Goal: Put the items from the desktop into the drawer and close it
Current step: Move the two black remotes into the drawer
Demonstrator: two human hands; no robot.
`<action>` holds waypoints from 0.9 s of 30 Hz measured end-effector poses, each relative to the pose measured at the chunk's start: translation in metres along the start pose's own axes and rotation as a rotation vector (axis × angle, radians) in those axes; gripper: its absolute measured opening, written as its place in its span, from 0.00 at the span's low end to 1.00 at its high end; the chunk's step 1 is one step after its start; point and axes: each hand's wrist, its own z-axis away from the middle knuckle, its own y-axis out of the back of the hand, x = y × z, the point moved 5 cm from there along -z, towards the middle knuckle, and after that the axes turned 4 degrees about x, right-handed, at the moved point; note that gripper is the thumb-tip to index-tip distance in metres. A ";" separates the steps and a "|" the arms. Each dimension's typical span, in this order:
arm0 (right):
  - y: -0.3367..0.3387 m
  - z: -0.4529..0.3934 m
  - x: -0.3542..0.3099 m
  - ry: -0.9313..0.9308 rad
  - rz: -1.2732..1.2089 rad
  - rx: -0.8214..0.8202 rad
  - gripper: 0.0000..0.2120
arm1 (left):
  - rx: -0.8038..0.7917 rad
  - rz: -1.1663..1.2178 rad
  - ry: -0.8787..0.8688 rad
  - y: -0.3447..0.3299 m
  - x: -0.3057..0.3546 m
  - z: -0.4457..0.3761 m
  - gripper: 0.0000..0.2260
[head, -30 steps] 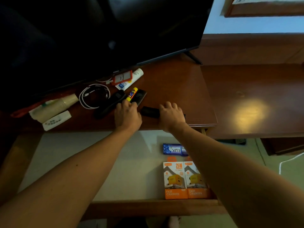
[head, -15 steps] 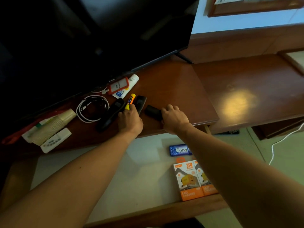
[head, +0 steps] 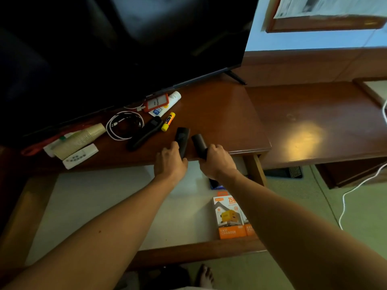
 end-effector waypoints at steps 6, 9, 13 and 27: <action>-0.027 0.052 0.016 -0.030 -0.016 -0.069 0.19 | -0.041 -0.027 0.041 -0.026 -0.014 0.060 0.19; -0.043 0.070 0.020 -0.051 -0.045 -0.105 0.20 | -0.051 -0.034 0.055 -0.040 -0.023 0.084 0.20; -0.067 0.086 0.027 -0.134 -0.074 -0.190 0.19 | -0.100 -0.039 0.076 -0.057 -0.039 0.104 0.21; -0.132 0.090 0.010 -0.099 0.195 -0.294 0.22 | -0.408 -0.051 0.171 -0.112 -0.098 0.109 0.25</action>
